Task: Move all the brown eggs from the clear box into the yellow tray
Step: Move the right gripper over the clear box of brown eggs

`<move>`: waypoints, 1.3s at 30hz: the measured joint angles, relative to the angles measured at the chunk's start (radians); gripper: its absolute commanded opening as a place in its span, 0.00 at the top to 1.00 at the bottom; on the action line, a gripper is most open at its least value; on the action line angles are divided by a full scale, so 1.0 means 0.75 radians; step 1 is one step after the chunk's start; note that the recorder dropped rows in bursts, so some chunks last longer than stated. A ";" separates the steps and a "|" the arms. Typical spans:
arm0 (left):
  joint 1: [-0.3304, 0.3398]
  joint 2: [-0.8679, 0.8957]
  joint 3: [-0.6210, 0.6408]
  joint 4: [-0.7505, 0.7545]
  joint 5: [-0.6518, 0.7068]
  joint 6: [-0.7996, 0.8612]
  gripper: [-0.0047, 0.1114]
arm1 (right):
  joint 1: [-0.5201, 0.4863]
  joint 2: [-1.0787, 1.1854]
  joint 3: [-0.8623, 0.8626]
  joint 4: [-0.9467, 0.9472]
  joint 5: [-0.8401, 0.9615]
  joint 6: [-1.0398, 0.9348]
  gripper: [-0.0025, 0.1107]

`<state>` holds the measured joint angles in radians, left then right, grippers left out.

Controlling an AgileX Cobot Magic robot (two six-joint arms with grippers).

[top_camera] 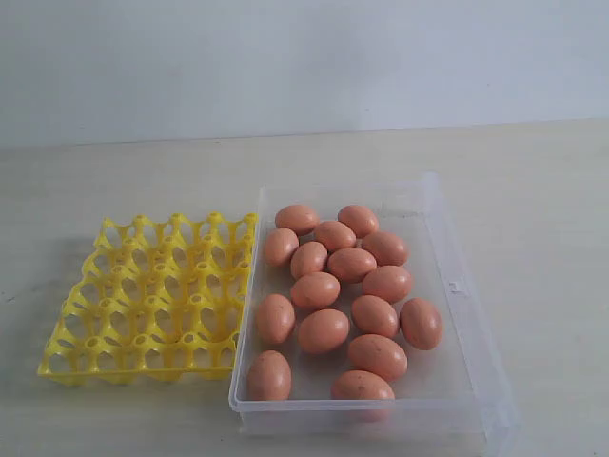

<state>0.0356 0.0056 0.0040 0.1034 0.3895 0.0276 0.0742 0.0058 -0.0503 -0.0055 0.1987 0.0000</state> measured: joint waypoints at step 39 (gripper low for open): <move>0.000 0.000 0.000 0.000 0.000 0.000 0.96 | 0.242 1.225 -0.774 0.171 0.466 -0.053 0.98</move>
<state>0.0356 0.0056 0.0040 0.1034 0.3895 0.0276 0.2556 0.9248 -0.6309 0.1230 0.5486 -0.0400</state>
